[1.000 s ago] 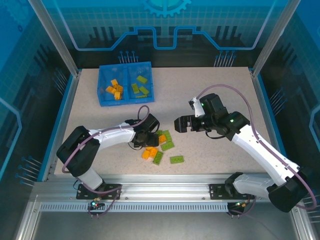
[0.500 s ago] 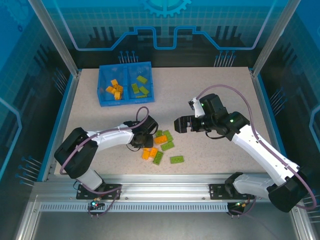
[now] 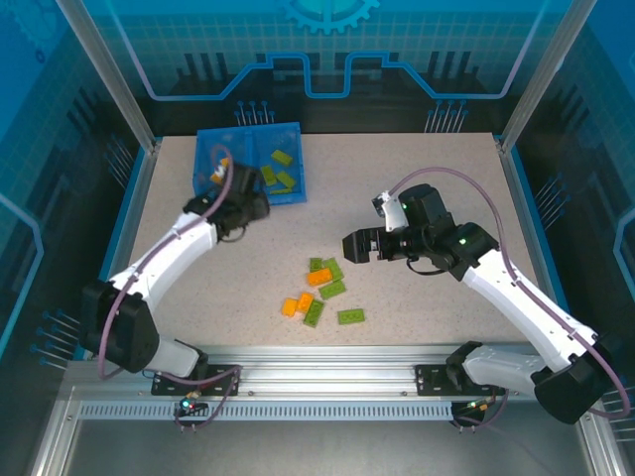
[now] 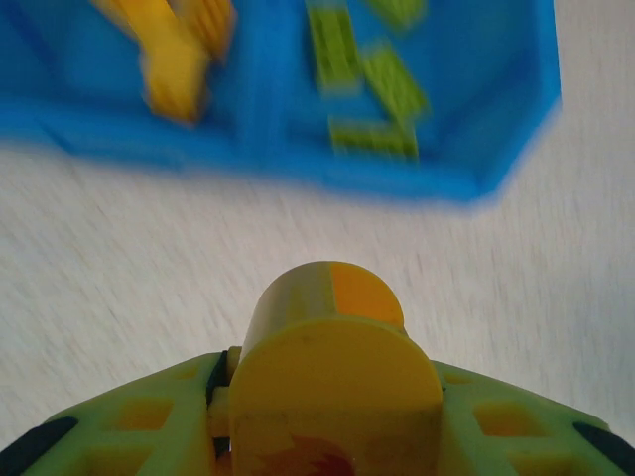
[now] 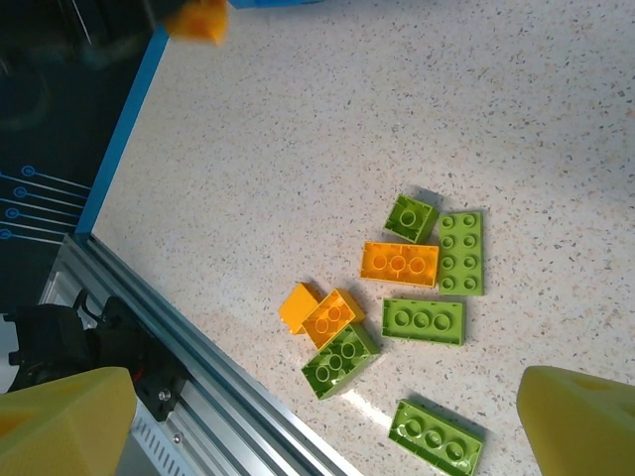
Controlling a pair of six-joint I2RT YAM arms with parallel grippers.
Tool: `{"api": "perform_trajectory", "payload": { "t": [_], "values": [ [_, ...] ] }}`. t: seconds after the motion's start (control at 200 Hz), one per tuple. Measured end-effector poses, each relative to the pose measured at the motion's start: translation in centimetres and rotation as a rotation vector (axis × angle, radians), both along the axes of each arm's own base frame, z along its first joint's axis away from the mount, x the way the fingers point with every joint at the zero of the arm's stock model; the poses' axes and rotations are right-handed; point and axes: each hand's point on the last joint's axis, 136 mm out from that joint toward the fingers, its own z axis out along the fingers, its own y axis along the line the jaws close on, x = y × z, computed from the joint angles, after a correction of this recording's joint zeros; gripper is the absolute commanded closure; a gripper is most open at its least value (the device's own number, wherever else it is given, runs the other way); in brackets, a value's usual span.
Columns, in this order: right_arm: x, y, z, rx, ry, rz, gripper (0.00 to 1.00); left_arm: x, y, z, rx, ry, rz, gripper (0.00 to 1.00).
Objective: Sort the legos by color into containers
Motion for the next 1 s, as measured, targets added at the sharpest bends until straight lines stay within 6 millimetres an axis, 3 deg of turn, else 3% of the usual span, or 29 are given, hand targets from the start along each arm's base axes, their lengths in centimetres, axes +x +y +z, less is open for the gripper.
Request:
{"api": "perform_trajectory", "payload": {
  "t": [0.07,0.135,0.315,0.47,0.56,0.72,1.0],
  "values": [
    [-0.1,-0.1,0.3,0.005,-0.008,-0.004,0.00,3.4,3.0,1.6,0.036,-0.048,0.073,0.71],
    [-0.2,-0.3,0.7,0.009,-0.018,-0.014,0.00,6.2,5.4,1.7,0.065,-0.060,0.133,0.70],
    [-0.8,-1.0,1.9,0.027,-0.052,-0.032,0.00,11.1,10.3,-3.3,0.149,0.049,0.248,0.65],
    [-1.3,-1.7,2.6,0.030,-0.074,-0.049,0.00,13.6,11.8,-6.4,0.225,0.140,0.273,0.58],
    [-1.5,-1.9,2.8,0.034,-0.080,-0.055,0.00,14.3,12.0,-7.2,0.243,0.166,0.272,0.51],
    [-1.6,-2.1,2.8,0.029,-0.083,-0.062,0.00,13.6,12.0,-8.1,0.252,0.212,0.266,0.46],
    [-1.0,-1.8,1.7,0.007,-0.054,-0.066,0.00,12.5,11.9,-6.9,0.232,0.200,0.259,0.45]
  ]
}}
